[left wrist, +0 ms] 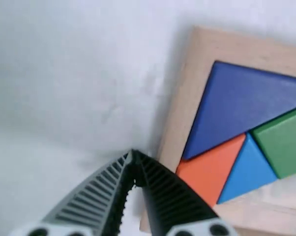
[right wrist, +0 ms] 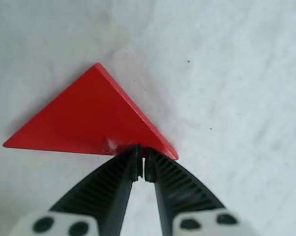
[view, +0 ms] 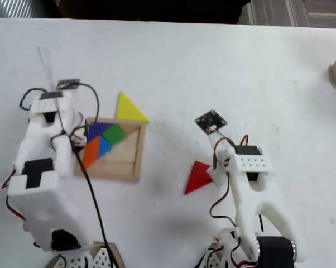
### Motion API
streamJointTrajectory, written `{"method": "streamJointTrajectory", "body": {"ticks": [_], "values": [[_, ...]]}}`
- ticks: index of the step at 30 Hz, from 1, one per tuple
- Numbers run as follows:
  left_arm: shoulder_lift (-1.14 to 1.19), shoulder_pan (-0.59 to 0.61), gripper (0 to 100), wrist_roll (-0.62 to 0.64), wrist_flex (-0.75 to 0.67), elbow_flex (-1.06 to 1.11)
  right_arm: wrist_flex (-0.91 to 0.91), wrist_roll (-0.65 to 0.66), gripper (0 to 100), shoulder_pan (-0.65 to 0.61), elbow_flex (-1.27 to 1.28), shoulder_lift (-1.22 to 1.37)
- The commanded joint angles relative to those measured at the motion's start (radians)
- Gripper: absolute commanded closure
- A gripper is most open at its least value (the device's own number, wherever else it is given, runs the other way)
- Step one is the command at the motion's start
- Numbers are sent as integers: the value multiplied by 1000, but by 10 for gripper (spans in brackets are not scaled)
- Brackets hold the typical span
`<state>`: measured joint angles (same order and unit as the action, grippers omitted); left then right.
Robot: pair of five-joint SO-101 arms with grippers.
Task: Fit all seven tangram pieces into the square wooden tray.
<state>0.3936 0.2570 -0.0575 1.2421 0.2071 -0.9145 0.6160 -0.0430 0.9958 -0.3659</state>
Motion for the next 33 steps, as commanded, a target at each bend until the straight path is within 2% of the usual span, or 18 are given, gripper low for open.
{"method": "streamJointTrajectory", "body": {"ticks": [1,12,18,23,28,33], "values": [[-15,-131,976,71,11,20,-1,12,981,-13,2,-16],[-33,-185,976,75,5,46,12,14,981,-15,0,-18],[-346,-266,976,34,-195,345,12,14,981,-15,0,-18],[-573,-209,976,35,-313,505,12,11,981,-15,0,-18],[-544,-142,972,35,-324,506,7,5,981,-8,2,-18],[-473,-22,972,35,-379,450,-2,5,981,-8,2,-19]]}}
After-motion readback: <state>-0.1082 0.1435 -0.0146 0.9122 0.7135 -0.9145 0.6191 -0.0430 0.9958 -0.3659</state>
